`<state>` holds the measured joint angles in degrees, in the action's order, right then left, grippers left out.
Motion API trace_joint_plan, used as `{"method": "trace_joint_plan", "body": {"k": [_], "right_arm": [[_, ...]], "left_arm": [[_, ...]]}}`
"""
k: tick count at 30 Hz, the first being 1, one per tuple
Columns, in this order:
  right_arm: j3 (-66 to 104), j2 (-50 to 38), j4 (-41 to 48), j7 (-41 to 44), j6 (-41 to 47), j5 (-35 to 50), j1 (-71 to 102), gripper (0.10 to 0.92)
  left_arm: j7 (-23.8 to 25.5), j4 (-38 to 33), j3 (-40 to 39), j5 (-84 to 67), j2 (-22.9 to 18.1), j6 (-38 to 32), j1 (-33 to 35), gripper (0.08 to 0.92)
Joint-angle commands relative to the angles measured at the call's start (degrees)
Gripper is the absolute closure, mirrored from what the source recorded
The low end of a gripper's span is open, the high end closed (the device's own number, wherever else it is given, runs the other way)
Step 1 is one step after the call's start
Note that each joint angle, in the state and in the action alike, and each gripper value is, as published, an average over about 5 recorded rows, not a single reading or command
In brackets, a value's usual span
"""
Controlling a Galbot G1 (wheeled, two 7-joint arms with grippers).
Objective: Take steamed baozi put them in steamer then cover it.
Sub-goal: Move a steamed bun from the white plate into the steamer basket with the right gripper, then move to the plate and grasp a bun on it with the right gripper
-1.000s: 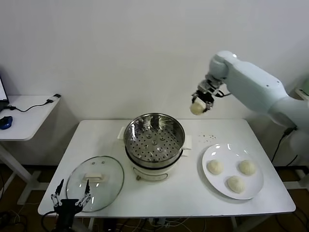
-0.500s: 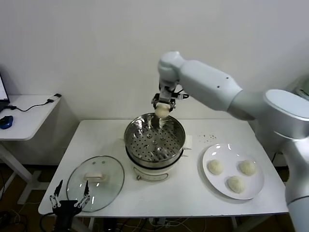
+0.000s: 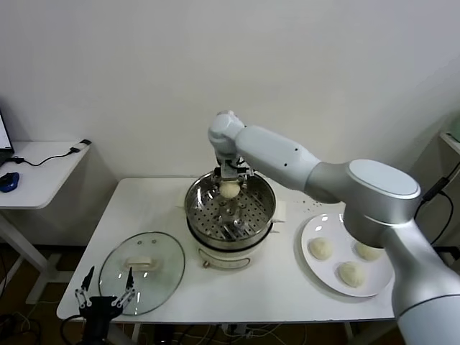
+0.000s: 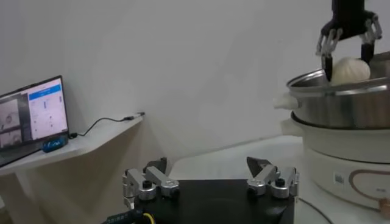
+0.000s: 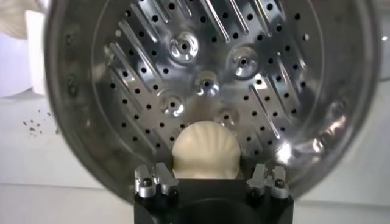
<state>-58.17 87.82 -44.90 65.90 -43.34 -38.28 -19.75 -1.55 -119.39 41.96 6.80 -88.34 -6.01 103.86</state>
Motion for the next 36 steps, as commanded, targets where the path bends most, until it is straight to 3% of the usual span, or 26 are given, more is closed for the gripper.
{"method": "trace_joint_plan", "body": {"k": [1, 13, 22, 27, 32, 36], "right_arm": [[0.8, 1.7, 3.0, -0.7, -1.4, -4.3, 3.0, 0.320], [2.3, -0.2, 1.1, 1.6, -0.5, 0.0, 0.8, 0.206], [1.0, -8.8, -6.9, 6.4, 4.4, 16.1, -7.5, 0.203], [-1.7, -18.4, -11.8, 5.2, 14.8, 28.4, -12.2, 0.203], [-14.6, -32.4, -21.3, -3.3, 35.3, 47.5, -17.9, 0.203], [-17.4, -40.8, -26.4, -5.0, 50.8, 54.2, -17.6, 0.203]], "left_arm": [[0.0, 0.2, 0.1, 0.1, -0.1, 0.1, -0.2, 0.177], [-0.1, 0.4, 0.2, 0.1, -0.1, 0.1, -0.2, 0.177], [-0.1, 0.3, 0.1, 0.1, 0.1, 0.3, -0.4, 0.177], [-0.1, 0.2, -0.1, 0.3, 0.2, 0.3, -0.4, 0.177], [-0.1, -0.2, -0.1, 0.2, 0.3, 0.4, -0.3, 0.177], [-0.1, -0.1, -0.1, 0.2, 0.3, 0.4, -0.3, 0.177]]}}
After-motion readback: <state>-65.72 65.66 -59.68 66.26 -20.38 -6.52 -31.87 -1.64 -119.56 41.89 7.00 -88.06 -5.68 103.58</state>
